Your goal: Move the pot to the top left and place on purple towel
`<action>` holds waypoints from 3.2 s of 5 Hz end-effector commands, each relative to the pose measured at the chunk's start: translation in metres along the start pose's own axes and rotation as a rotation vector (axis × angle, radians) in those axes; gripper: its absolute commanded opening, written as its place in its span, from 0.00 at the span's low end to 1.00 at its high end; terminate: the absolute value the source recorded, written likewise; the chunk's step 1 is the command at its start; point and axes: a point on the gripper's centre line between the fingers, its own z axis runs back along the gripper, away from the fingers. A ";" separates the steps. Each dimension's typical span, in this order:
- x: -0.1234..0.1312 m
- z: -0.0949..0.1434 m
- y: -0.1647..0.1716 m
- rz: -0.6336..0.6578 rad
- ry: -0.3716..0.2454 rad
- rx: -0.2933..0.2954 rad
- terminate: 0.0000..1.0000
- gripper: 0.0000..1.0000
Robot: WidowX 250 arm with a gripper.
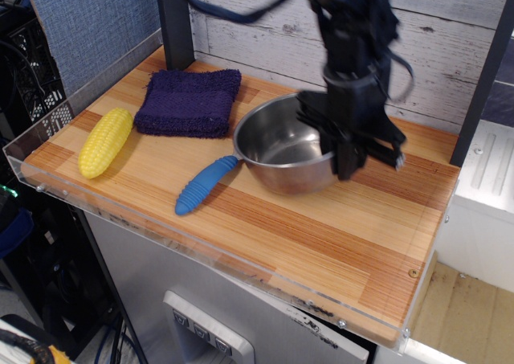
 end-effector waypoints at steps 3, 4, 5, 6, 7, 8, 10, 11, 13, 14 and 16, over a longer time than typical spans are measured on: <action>-0.045 0.119 0.138 0.220 -0.100 0.016 0.00 0.00; -0.058 0.114 0.182 0.270 -0.028 0.132 0.00 0.00; -0.056 0.103 0.191 0.283 -0.001 0.172 0.00 0.00; -0.041 0.096 0.188 0.267 -0.008 0.183 0.00 0.00; -0.015 0.096 0.169 0.210 -0.038 0.202 0.00 0.00; -0.002 0.090 0.160 0.197 -0.038 0.197 0.00 0.00; -0.006 0.067 0.163 0.201 0.015 0.211 0.00 0.00; -0.009 0.063 0.165 0.203 0.024 0.220 0.00 0.00; -0.010 0.043 0.166 0.185 0.062 0.256 0.00 0.00; -0.010 0.041 0.166 0.162 0.068 0.237 0.00 0.00; -0.010 0.088 0.152 0.158 -0.069 0.166 0.00 1.00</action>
